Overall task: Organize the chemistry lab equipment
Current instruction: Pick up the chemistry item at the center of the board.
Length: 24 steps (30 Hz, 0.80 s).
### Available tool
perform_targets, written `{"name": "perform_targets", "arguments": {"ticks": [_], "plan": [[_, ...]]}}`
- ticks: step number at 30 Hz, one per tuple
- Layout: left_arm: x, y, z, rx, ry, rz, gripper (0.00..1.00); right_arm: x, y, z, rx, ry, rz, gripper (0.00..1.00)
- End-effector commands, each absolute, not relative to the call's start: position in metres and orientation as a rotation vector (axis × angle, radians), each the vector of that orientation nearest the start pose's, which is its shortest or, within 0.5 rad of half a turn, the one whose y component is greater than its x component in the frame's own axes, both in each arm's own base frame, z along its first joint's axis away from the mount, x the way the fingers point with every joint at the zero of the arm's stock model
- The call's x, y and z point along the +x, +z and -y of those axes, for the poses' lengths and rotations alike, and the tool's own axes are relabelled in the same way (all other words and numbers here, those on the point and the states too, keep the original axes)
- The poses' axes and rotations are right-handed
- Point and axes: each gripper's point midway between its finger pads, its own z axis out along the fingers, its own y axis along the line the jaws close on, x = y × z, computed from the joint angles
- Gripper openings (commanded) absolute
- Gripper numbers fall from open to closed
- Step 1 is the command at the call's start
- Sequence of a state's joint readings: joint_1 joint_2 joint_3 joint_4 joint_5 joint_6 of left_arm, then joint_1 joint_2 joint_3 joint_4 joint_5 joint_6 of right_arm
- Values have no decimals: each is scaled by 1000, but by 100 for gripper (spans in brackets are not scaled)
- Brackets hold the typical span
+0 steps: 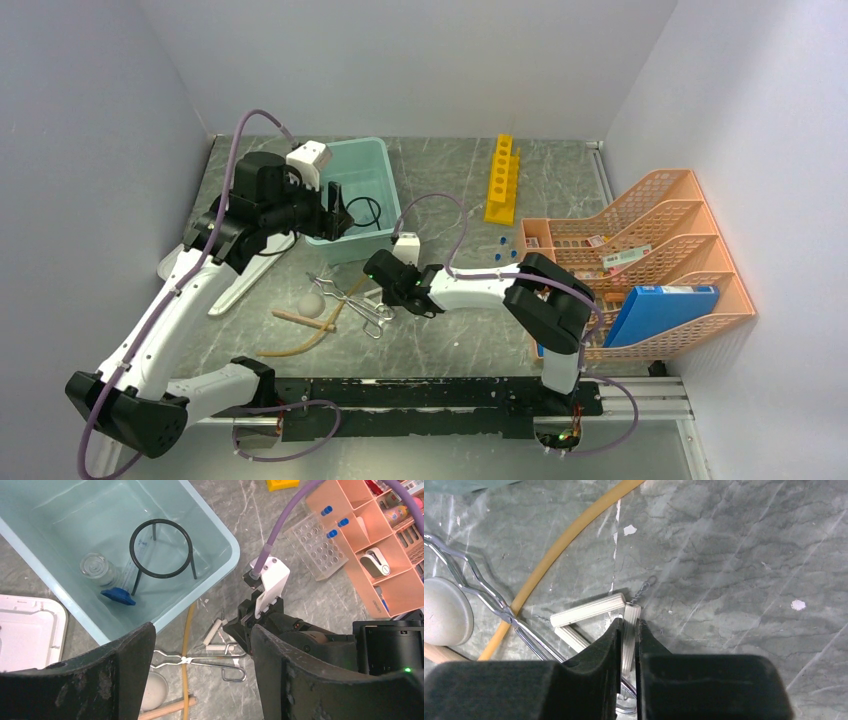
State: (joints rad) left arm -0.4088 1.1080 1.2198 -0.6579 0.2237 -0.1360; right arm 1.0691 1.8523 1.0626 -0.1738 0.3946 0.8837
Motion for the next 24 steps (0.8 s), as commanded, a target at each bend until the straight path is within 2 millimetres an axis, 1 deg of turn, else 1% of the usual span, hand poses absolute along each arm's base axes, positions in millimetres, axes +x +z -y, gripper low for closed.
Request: {"name": "perform_targets", "arguments": {"ticks": [1,3,6,9,12,16,19,24], "plan": [[283,280,169,438,-523,-2098,75,231,-9,-327,-95,183,-2513,6],[283,279,168,435,-520,-2097,75,234,-7,-322,-83,175,-2502,0],[282,279,169,439,-526,-2097,76,238,-2,-313,-62,164,-2483,0],[281,281,170,444,-536,-2091,77,242,0,-298,-36,136,-2468,0],[280,281,171,447,-540,-2094,79,247,9,-283,-12,118,-2434,0],[278,288,174,446,-573,-2062,83,254,26,-265,-6,77,-2369,0],[278,291,177,453,-591,-2051,84,258,42,-252,-13,52,-2311,0],[278,292,179,469,-596,-2046,83,261,72,-241,-41,80,-2222,0]]}}
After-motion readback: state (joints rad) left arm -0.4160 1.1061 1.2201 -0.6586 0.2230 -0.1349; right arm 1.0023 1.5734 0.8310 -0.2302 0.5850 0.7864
